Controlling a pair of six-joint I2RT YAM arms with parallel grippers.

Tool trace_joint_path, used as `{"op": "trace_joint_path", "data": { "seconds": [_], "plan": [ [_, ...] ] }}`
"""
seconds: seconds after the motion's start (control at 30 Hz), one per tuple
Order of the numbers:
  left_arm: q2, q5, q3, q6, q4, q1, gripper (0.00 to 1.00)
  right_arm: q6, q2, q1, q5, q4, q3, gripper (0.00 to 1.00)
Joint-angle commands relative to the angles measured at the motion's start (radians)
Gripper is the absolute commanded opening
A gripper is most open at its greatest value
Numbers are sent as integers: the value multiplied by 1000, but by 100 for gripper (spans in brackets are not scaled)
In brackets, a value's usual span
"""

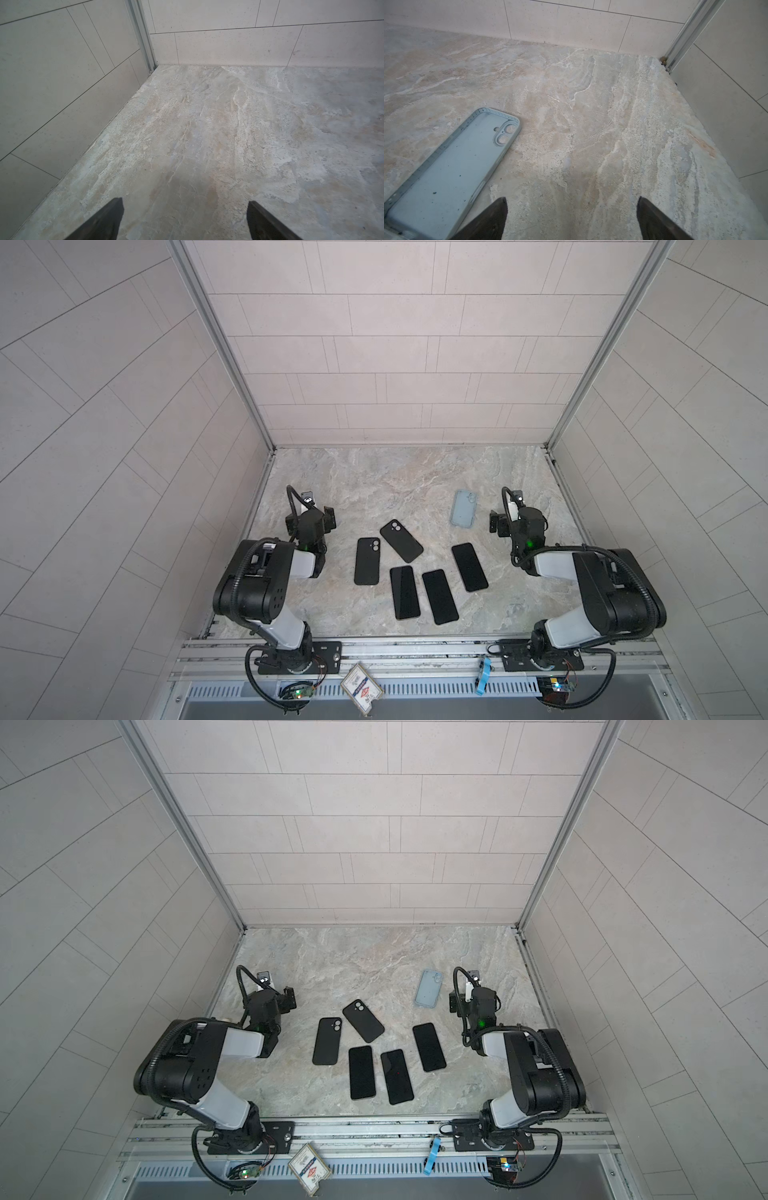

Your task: Put the phone into the phone case

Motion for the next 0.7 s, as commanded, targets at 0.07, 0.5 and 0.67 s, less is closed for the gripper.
{"op": "trace_joint_path", "data": {
  "seconds": [0.07,0.5,0.67],
  "plan": [
    [-16,1,-8,0,11,-2,100,4,12,3,24,-16,22,100],
    [-17,1,-8,0,11,-2,100,2,5,5,29,-7,14,100],
    [-18,1,-8,1,11,-3,100,1,5,9,32,-6,13,100]
  ]
}}
